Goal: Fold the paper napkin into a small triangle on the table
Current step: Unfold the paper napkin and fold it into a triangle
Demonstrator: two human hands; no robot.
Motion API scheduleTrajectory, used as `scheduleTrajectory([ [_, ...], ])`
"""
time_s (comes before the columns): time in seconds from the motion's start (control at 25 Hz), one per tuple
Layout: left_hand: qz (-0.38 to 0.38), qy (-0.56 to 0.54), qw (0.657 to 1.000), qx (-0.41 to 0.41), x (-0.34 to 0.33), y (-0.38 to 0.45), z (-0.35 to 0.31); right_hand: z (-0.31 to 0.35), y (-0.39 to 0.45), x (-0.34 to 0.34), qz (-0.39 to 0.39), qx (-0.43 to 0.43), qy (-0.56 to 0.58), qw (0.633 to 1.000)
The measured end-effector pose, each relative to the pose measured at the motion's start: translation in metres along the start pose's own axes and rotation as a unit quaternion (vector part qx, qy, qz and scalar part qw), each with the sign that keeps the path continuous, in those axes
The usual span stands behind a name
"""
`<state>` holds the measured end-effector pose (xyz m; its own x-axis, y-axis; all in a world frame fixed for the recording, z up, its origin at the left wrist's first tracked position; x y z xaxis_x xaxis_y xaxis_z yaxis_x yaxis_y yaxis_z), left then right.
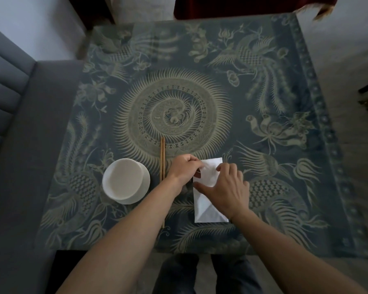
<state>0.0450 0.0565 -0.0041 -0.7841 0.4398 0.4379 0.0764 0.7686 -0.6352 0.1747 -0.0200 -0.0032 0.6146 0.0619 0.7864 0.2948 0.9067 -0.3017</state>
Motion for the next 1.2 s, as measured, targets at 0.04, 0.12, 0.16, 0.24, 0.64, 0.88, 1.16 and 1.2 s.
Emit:
scheduleTrajectory([
  [0.04, 0.016, -0.007, 1.0, 0.005, 0.0, -0.002, -0.004, 0.004, -0.001, -0.002, 0.003, -0.016, 0.012, 1.0],
  [0.12, 0.043, -0.002, 0.999, -0.003, 0.0, -0.005, -0.012, 0.008, -0.002, -0.004, -0.003, -0.041, 0.038, 0.998],
  [0.16, 0.053, 0.004, 0.999, -0.011, 0.001, -0.006, -0.015, 0.009, -0.001, -0.002, -0.01, -0.049, 0.046, 0.998],
  [0.24, 0.077, 0.01, 0.997, -0.019, 0.001, -0.007, -0.017, 0.007, 0.001, 0.002, -0.02, -0.058, 0.059, 0.996],
  [0.64, -0.015, 0.351, 0.923, -0.156, -0.01, 0.014, -0.007, -0.06, 0.04, 0.057, 0.011, -0.123, 0.219, 0.968],
  [0.88, -0.105, 0.461, 0.863, -0.18, -0.024, 0.013, 0.003, -0.11, 0.048, 0.062, 0.03, -0.195, 0.173, 0.965],
  [1.16, -0.09, 0.422, 0.894, -0.12, -0.017, 0.018, 0.005, -0.102, 0.025, 0.044, 0.033, -0.154, 0.14, 0.977],
  [1.2, -0.084, 0.412, 0.901, -0.107, -0.013, 0.019, 0.006, -0.1, 0.023, 0.044, 0.028, -0.144, 0.131, 0.981],
])
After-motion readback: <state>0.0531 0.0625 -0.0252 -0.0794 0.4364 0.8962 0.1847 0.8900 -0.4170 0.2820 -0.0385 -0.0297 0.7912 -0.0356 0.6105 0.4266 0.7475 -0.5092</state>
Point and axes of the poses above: each hand's wrist, its own y-axis towards the middle knuckle, its own x-axis out of the back of the hand, z = x × y, the point moved 4 cm from there along y, towards the middle knuckle, and after that the axes turned 13 degrees about y, right-handed, at the moved point
